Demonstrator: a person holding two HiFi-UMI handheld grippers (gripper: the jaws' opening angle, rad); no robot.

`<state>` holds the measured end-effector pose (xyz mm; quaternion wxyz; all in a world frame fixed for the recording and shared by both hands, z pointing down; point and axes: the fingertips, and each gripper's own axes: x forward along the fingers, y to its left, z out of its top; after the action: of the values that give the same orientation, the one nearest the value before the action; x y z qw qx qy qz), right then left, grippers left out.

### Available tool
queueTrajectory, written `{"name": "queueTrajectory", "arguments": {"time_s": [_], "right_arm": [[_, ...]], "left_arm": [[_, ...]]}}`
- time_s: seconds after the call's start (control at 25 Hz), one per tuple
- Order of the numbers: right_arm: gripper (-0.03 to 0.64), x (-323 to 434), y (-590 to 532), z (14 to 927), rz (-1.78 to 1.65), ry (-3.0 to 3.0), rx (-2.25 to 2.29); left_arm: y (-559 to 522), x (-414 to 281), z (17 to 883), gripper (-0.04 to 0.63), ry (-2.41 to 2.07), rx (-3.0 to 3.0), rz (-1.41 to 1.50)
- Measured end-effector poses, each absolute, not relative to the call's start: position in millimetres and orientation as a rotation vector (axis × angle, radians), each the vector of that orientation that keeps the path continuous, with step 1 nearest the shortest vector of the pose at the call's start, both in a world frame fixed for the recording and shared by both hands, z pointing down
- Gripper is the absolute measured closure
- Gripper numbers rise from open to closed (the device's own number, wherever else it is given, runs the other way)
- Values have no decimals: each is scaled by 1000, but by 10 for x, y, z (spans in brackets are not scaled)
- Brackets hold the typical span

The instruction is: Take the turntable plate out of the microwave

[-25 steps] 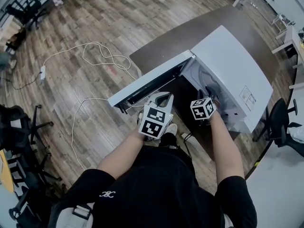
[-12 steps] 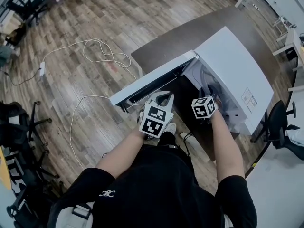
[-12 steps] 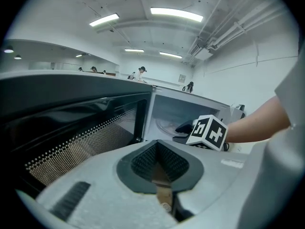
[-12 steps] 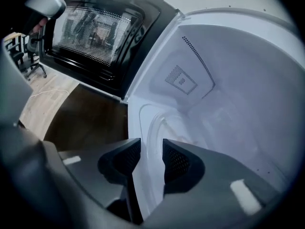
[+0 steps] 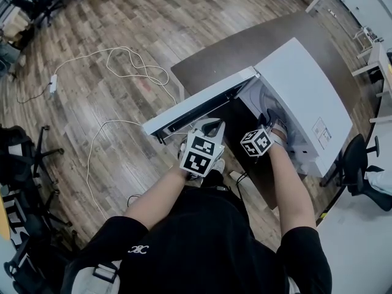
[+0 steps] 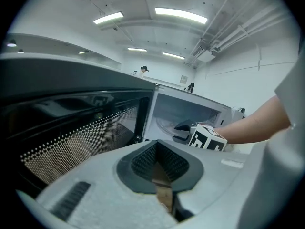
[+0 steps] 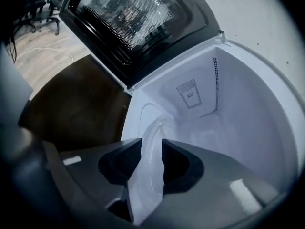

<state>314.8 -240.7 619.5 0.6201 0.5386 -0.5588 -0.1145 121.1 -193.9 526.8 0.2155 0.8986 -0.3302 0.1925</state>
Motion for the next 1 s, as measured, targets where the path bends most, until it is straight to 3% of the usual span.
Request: {"name": "queueTrajectory", "arguments": {"time_s": [0.48,0.64,1.0], "right_arm": [[500,3328,-2439,6197,-275,-1036,1326],[556,3452,-2420,6257,-194,-1012,1355],[588,3454,-2414,6300,-165,-1044,1360]], "left_arm": [[-1880,1193,5279,588,-889,2483,526],[-1869,1189,5310,588,-890,2477,530],[-1838,1227,5336,588,-887,2476,541]]}}
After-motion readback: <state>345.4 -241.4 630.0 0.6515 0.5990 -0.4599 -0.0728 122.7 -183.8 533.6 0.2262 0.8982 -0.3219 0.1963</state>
